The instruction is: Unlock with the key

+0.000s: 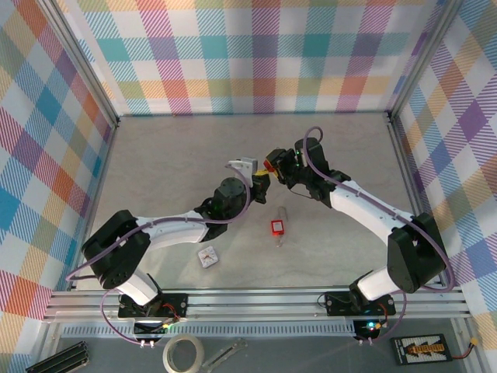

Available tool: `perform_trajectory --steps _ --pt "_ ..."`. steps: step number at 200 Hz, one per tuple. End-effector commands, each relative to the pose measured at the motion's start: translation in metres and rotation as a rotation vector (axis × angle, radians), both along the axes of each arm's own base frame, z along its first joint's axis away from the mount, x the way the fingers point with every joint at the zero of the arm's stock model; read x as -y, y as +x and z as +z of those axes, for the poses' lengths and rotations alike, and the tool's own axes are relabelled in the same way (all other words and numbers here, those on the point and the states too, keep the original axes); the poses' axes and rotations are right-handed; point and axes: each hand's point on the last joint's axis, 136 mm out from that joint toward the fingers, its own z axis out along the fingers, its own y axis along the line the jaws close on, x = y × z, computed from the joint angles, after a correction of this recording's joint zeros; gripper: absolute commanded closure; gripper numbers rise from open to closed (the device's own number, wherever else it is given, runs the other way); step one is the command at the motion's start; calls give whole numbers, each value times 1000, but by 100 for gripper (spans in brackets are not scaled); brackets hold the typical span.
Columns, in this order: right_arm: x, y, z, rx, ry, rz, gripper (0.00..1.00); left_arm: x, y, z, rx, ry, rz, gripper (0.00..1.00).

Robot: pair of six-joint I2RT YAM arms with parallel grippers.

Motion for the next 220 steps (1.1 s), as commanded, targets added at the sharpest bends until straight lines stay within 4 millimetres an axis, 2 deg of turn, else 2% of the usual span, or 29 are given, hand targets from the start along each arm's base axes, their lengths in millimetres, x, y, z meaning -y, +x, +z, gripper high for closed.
perform_trajectory --steps 1,30,48,73,94,131,152,168,192,220 --pt "-90 -90 38 -49 220 431 96 59 -33 54 152 -136 -222 100" --pt "-92 -105 35 -58 190 461 97 52 -20 61 151 -165 -251 100" --pt "-97 -111 35 -57 189 494 97 56 -16 67 162 -183 -302 100" --pt "-102 -115 32 -67 200 510 97 71 -26 78 191 -223 -388 100" --pt "-99 -113 32 -58 180 507 98 77 -38 76 237 -207 -387 100" --pt "-99 -115 31 -58 175 523 99 63 -31 65 242 -208 -301 100" --pt "-94 -118 27 -62 147 520 99 51 -21 70 207 -257 -292 100" --pt "-92 -120 24 -65 133 521 99 50 -18 76 179 -304 -338 100" --pt "-97 -118 21 -77 137 540 98 63 -26 72 146 -295 -416 95" --pt "-101 -117 16 -97 135 556 98 60 -27 59 94 -285 -403 85"
